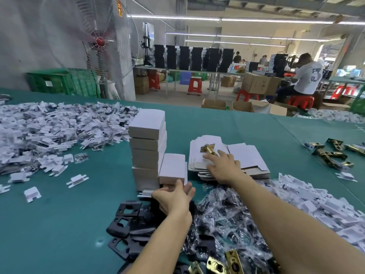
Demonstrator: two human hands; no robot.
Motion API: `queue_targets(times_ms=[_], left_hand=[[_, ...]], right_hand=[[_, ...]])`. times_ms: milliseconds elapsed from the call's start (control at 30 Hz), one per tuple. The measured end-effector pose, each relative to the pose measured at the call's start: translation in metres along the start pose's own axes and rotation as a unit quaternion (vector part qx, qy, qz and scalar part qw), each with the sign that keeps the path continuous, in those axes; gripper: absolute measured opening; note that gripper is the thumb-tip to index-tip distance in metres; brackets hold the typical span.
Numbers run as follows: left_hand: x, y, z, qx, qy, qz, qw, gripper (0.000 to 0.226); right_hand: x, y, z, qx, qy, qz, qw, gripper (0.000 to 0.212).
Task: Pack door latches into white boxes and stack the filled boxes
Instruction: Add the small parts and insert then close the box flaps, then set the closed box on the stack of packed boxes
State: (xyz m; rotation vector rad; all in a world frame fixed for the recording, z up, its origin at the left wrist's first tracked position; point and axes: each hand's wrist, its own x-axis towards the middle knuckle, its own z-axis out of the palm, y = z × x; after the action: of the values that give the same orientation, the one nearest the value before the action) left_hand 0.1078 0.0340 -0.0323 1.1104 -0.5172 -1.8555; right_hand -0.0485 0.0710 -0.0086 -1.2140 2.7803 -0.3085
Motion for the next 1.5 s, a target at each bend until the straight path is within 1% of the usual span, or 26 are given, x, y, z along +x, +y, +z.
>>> queue_targets(times_ms=[33,67,100,133,167,200,233,300,367,433,500,533,567,700,767,833,900,933,1033,1133,1167,1233,1333,1400,1467,1500], left_hand=[[-0.002,0.001,-0.001,0.022,-0.012,0.009,1.0,0.023],[-0.003,0.003,-0.001,0.068,-0.029,0.035,0.997,0.022],[-0.005,0.004,0.001,0.136,-0.051,0.083,0.986,0.022],[-0.004,0.007,0.004,0.215,-0.077,0.148,0.962,0.024],[-0.003,0.009,0.009,0.296,-0.108,0.22,0.923,0.025],[-0.001,0.012,0.016,0.378,-0.145,0.285,0.869,0.024],[0.001,0.014,0.023,0.452,-0.186,0.333,0.807,0.019],[0.008,0.014,0.039,0.547,-0.263,0.38,0.698,0.007],[0.019,0.006,0.055,0.604,-0.307,0.404,0.615,0.021],[0.028,-0.001,0.07,0.642,-0.317,0.424,0.555,0.031],[0.037,-0.007,0.083,0.685,-0.303,0.439,0.497,0.037],[0.041,-0.008,0.087,0.703,-0.294,0.439,0.476,0.038],[0.044,-0.009,0.089,0.717,-0.287,0.436,0.463,0.037],[0.053,-0.01,0.089,0.745,-0.28,0.416,0.44,0.028],[0.054,-0.007,0.089,0.747,-0.282,0.409,0.441,0.03],[0.052,0.0,0.087,0.746,-0.287,0.41,0.439,0.026],[0.05,0.006,0.087,0.748,-0.293,0.431,0.411,0.019],[0.049,0.009,0.086,0.749,-0.29,0.44,0.401,0.019],[0.046,0.012,0.083,0.735,-0.267,0.463,0.416,0.022],[0.046,0.011,0.082,0.728,-0.255,0.465,0.434,0.015],[0.045,0.011,0.082,0.723,-0.253,0.461,0.449,0.013],[0.045,0.013,0.084,0.698,-0.238,0.455,0.498,0.009],[0.044,0.015,0.088,0.643,-0.198,0.456,0.582,0.024],[0.043,0.016,0.09,0.609,-0.182,0.444,0.631,0.025],[0.042,0.017,0.092,0.582,-0.174,0.426,0.671,0.024],[0.042,0.017,0.092,0.57,-0.169,0.422,0.684,0.025]], right_hand=[[0.004,-0.001,0.002,-0.009,0.011,0.003,1.0,0.044],[0.007,-0.002,0.004,-0.013,0.033,0.008,0.999,0.042],[0.008,-0.003,0.004,-0.012,0.06,0.013,0.998,0.042],[0.008,-0.003,0.005,-0.002,0.086,0.016,0.996,0.043],[0.008,-0.002,0.006,0.016,0.105,0.017,0.994,0.044],[0.007,0.0,0.007,0.036,0.119,0.018,0.992,0.044],[0.005,0.001,0.007,0.057,0.127,0.021,0.99,0.044],[0.002,0.005,0.005,0.093,0.147,0.033,0.984,0.043],[-0.003,0.012,0.002,0.135,0.176,0.065,0.973,0.043],[-0.01,0.026,-0.001,0.189,0.198,0.105,0.956,0.043],[-0.017,0.041,-0.003,0.239,0.206,0.135,0.939,0.044],[-0.019,0.047,-0.003,0.255,0.209,0.142,0.933,0.044],[-0.022,0.053,-0.003,0.266,0.211,0.145,0.929,0.045],[-0.023,0.065,0.0,0.286,0.21,0.155,0.922,0.043],[-0.021,0.065,0.002,0.287,0.206,0.158,0.922,0.042],[-0.019,0.061,0.003,0.285,0.206,0.157,0.923,0.041],[-0.019,0.056,0.001,0.28,0.208,0.158,0.924,0.041],[-0.02,0.054,0.0,0.276,0.209,0.157,0.925,0.041],[-0.018,0.047,-0.004,0.243,0.212,0.136,0.937,0.04],[-0.011,0.034,-0.006,0.164,0.223,0.089,0.957,0.038],[-0.008,0.029,-0.006,0.135,0.229,0.076,0.961,0.039],[-0.002,0.02,-0.005,0.092,0.229,0.065,0.967,0.043],[0.002,0.013,-0.002,0.063,0.229,0.07,0.969,0.052],[0.005,0.01,-0.002,0.053,0.24,0.07,0.967,0.053],[0.01,0.006,-0.003,0.054,0.229,0.06,0.97,0.053],[0.013,0.004,-0.004,0.05,0.213,0.055,0.974,0.054]])
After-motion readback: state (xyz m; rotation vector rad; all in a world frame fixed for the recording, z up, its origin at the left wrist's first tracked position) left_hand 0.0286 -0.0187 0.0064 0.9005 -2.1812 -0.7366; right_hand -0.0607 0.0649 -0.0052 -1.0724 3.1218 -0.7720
